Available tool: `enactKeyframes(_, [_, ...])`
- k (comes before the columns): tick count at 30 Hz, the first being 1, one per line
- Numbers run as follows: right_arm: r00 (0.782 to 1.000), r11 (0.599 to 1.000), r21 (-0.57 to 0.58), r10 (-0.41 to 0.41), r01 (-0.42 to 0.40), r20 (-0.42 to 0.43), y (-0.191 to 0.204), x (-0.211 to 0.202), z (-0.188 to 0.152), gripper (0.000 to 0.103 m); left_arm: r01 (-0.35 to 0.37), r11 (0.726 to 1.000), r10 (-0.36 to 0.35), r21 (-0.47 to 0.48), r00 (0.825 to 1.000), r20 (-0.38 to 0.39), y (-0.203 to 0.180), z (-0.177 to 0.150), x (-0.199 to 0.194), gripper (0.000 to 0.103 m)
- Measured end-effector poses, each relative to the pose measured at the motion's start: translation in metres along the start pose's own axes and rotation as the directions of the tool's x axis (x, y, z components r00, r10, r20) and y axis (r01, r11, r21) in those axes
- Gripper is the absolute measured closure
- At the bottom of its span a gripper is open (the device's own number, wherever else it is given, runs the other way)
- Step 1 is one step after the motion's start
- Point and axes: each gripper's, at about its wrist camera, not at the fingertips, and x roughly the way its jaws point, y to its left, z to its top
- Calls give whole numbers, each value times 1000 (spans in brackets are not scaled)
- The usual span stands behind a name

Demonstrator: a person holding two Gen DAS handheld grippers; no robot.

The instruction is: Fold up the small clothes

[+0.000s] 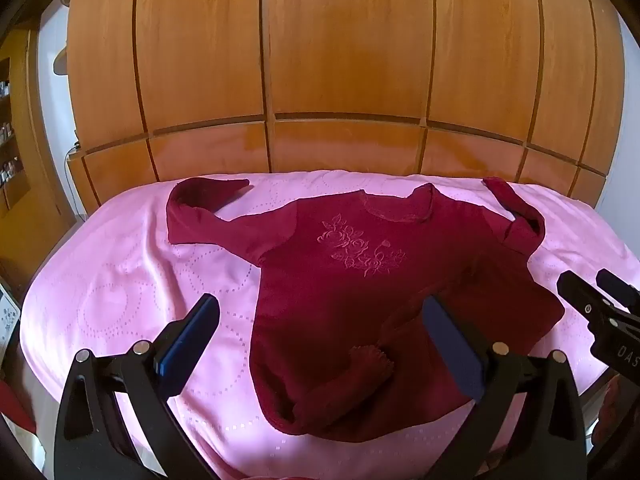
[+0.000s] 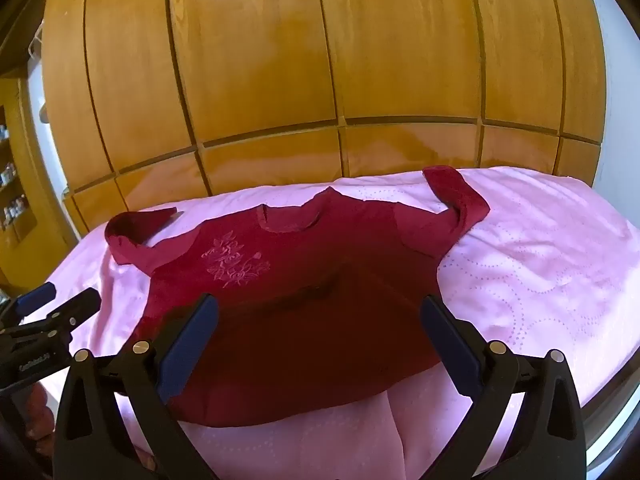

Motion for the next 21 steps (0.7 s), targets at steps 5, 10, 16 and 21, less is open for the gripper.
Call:
enactKeyframes(5, [1000, 1000, 2, -5, 5, -5, -1, 2, 0, 3, -1, 1000, 1, -2, 1000, -5, 0, 0, 0, 2])
enactKeyframes(10, [1000, 1000, 1, -3, 3, -9, 5, 3, -7, 3, -1, 1000, 1, -4, 1000, -5, 1, -3, -3, 2])
enactKeyframes(16, [1000, 1000, 4, 4, -4, -7, 6, 3, -11, 3, -1, 1000, 1, -8, 1000, -12, 4, -4, -1, 2])
enactKeyframes(21, [1000, 1000, 13, 10, -10, -20, 3, 2, -5, 3, -6, 1000, 6, -13, 1000, -26, 4, -5, 6, 2])
